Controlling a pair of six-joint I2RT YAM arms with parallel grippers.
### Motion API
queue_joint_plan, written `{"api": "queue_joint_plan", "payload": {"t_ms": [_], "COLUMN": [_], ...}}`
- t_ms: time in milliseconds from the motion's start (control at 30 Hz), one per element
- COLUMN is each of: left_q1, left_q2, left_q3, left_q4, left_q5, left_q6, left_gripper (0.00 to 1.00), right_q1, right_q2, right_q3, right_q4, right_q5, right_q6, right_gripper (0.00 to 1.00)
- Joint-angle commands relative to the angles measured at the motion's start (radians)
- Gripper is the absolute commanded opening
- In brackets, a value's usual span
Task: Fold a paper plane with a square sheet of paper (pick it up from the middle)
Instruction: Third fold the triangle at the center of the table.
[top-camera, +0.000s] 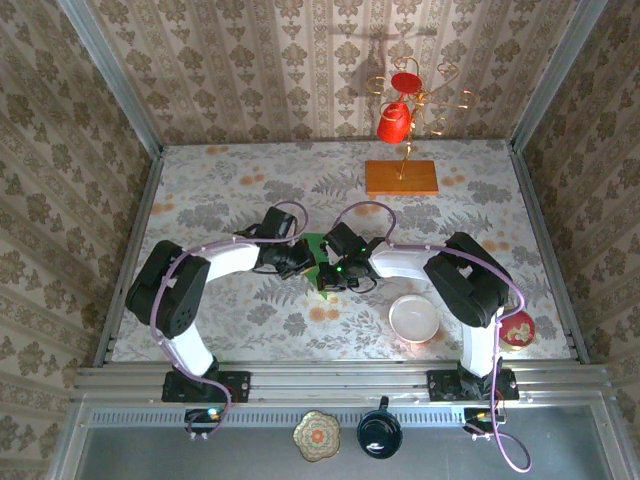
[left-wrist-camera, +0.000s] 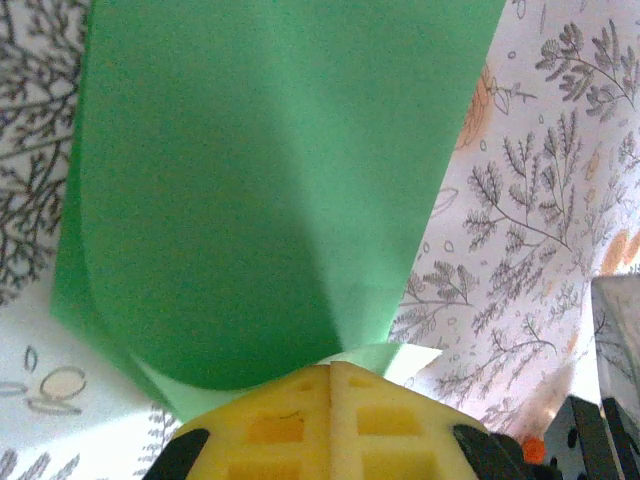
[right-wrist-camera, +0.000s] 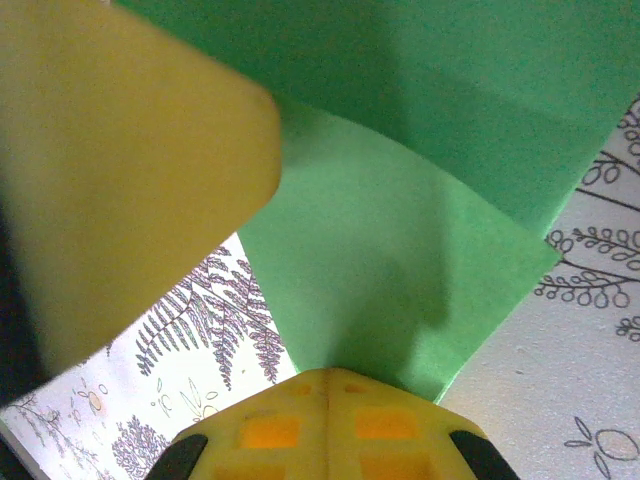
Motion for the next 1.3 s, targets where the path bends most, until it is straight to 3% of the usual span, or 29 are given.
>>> {"api": "queue_joint_plan", "payload": {"t_ms": [0, 767, 1033, 1267], "left_q1": [0.008, 0.096, 0.141, 0.159], "left_q2": [0.033, 0.027, 0.027, 0.042], "left_q3": [0.038, -0.066, -0.176, -0.255], "left_q4": [-0.036, -0.009, 0.127, 0.264], "left_q5": [-0.032, -0.066, -0.058, -0.021], "left_q6": [0.028, 0.028, 0.058, 0.094], "left_gripper": [0.06, 0.06, 0.06, 0.06], "right_q1": [-0.001, -0.003, -0.012, -0.019], "right_q2": [0.054, 0.089, 0.082, -0.020], "right_q3": [-0.014, -0.027, -0.059, -0.018], "right_q4": [-0.089, -0.108, -0.089, 0.059], "right_q5": [0.038, 0.045, 0.022, -0.101], "right_q6": [0.009, 0.071, 0.082, 0.069], "right_gripper": [0.00, 0.00, 0.00, 0.01]}}
